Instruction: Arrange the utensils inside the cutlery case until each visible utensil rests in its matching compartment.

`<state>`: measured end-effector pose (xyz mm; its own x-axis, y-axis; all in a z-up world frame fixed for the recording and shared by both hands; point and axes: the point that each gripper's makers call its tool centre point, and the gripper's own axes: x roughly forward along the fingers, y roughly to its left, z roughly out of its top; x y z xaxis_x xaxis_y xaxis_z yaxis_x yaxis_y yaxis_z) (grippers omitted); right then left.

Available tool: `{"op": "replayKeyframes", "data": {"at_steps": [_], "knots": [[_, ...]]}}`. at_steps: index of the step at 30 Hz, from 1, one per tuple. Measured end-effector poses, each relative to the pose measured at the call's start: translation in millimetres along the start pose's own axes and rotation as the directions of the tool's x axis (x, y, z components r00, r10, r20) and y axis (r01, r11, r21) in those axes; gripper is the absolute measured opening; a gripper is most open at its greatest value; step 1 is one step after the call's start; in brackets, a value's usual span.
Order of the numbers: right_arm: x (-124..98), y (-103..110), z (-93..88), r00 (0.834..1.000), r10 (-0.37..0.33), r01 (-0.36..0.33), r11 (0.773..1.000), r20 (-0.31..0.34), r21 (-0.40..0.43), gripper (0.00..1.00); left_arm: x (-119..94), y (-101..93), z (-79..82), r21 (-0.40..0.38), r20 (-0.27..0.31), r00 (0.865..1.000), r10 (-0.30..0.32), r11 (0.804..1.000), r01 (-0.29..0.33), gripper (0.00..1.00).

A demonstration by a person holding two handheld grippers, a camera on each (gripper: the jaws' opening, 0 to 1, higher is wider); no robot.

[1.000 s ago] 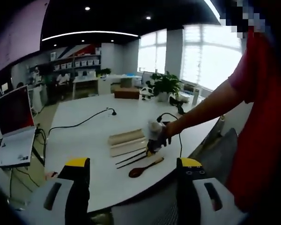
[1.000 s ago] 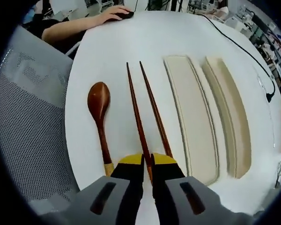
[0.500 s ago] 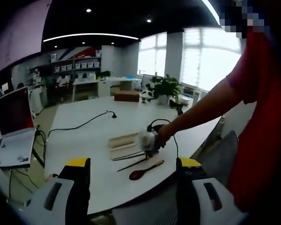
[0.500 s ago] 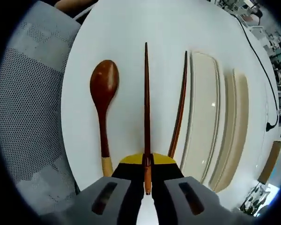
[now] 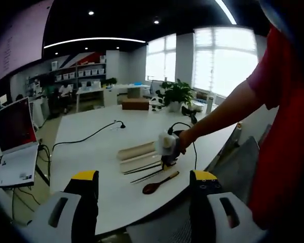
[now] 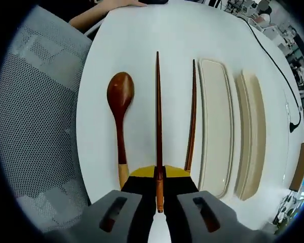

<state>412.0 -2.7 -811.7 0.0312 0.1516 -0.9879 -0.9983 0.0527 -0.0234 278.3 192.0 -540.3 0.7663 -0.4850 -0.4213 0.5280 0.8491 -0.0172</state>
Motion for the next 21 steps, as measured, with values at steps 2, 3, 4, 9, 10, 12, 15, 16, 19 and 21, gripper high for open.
{"op": "replayKeyframes", "data": {"at_steps": [2,3,4,9,10,12,15,16,19,21], "knots": [[-2,-1,1.1,1.0,0.002,-0.002,1.0,0.011,0.021,0.0,1,-0.6,0.7,-0.003,0.004,1.0,-0.003,1.0,0.003,0.75],[-5,-1,1.8,1.0,-0.003,0.002,0.999,0.016,0.033,0.0,1,-0.8,0.8,-0.003,0.004,1.0,-0.004,1.0,0.004,0.75],[-6,-1,2.0,1.0,-0.003,0.003,0.999,0.019,0.036,0.0,2,-1.3,0.7,-0.002,0.004,1.0,-0.007,1.0,0.007,0.75],[-17,-5,4.6,0.999,-0.02,0.018,0.999,0.041,0.041,0.0,5,-3.2,-0.8,-0.002,-0.002,1.0,-0.016,1.0,0.016,0.75],[-20,-6,6.0,0.998,-0.021,0.019,0.999,0.051,0.049,0.0,5,-3.6,-0.9,-0.002,-0.002,1.0,-0.018,1.0,0.018,0.75],[-25,-7,8.0,0.998,-0.027,0.024,0.998,0.063,0.057,0.0,6,-5.0,-0.7,0.0,-0.006,1.0,-0.023,1.0,0.023,0.75],[-33,-6,9.3,0.997,-0.03,0.025,0.997,0.073,0.068,0.0,5,-9.3,0.9,0.017,-0.022,0.999,-0.041,0.999,0.041,0.75],[-36,-5,8.5,0.997,-0.024,0.018,0.997,0.074,0.08,0.0,5,-9.9,1.8,0.027,-0.024,0.999,-0.044,0.999,0.045,0.75],[-40,-2,7.4,0.995,-0.029,0.02,0.995,0.092,0.093,0.0,6,-6.3,1.4,0.046,-0.031,0.999,-0.036,0.998,0.037,0.75],[-42,0,6.8,0.995,-0.029,0.019,0.995,0.1,0.099,0.0,7,-2.6,2.1,0.035,-0.028,0.999,-0.021,0.999,0.022,0.74]]}}
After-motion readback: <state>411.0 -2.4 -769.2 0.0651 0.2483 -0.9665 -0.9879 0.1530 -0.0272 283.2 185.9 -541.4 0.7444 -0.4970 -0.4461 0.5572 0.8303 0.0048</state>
